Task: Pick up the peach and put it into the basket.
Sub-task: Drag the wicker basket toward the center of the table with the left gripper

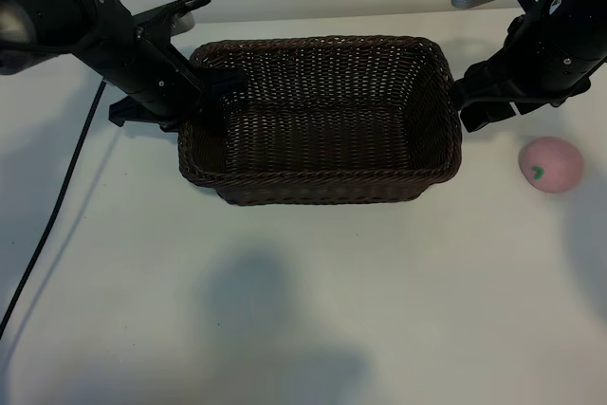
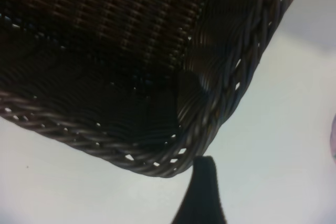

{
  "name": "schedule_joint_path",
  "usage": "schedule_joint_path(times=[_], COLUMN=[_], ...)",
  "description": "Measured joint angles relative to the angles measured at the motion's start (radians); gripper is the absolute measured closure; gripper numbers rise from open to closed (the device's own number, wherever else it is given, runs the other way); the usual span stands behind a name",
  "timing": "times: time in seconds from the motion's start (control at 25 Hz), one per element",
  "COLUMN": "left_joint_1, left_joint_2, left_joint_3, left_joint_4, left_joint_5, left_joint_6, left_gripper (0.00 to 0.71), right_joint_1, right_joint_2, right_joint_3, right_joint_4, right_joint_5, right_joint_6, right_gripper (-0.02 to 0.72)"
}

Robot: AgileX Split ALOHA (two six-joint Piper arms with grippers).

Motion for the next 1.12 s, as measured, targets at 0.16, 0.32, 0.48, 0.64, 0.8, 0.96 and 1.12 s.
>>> schedule_joint_path(times=[0.16, 0.32, 0.48, 0.64, 0.8, 0.96, 1.12], left_joint_1=[0.000, 0.000, 0.000, 0.000, 0.000, 0.000, 0.000], left_joint_2=[0.005, 0.015, 0.034, 0.037, 0.037, 0.037, 0.037], left_joint_3=[0.000, 0.000, -0.001, -0.001, -0.001, -0.001, -0.001], left_joint_4=[0.000, 0.000, -0.012, -0.018, -0.018, -0.018, -0.019], left_joint_5=[-0.001, 0.000, 0.005, 0.007, 0.007, 0.010, 0.017], left_joint_6=[0.000, 0.000, 0.000, 0.000, 0.000, 0.000, 0.000], left_gripper=[0.549, 0.549, 0.549, 0.550, 0.550, 0.550, 0.540], right_joint_1=[0.000, 0.000, 0.000, 0.000, 0.000, 0.000, 0.000], right_joint_2=[0.000, 0.000, 0.000, 0.000, 0.000, 0.000, 0.000], right_joint_3=[0.000, 0.000, 0.000, 0.000, 0.000, 0.000, 0.000], right_joint_4=[0.000, 0.000, 0.000, 0.000, 0.000, 0.000, 0.000], right_joint_5=[0.000, 0.000, 0.000, 0.000, 0.000, 0.000, 0.000], right_joint_6=[0.000, 0.000, 0.000, 0.000, 0.000, 0.000, 0.000], right_gripper=[0.107, 0.107, 0.107, 0.107, 0.107, 0.107, 0.107])
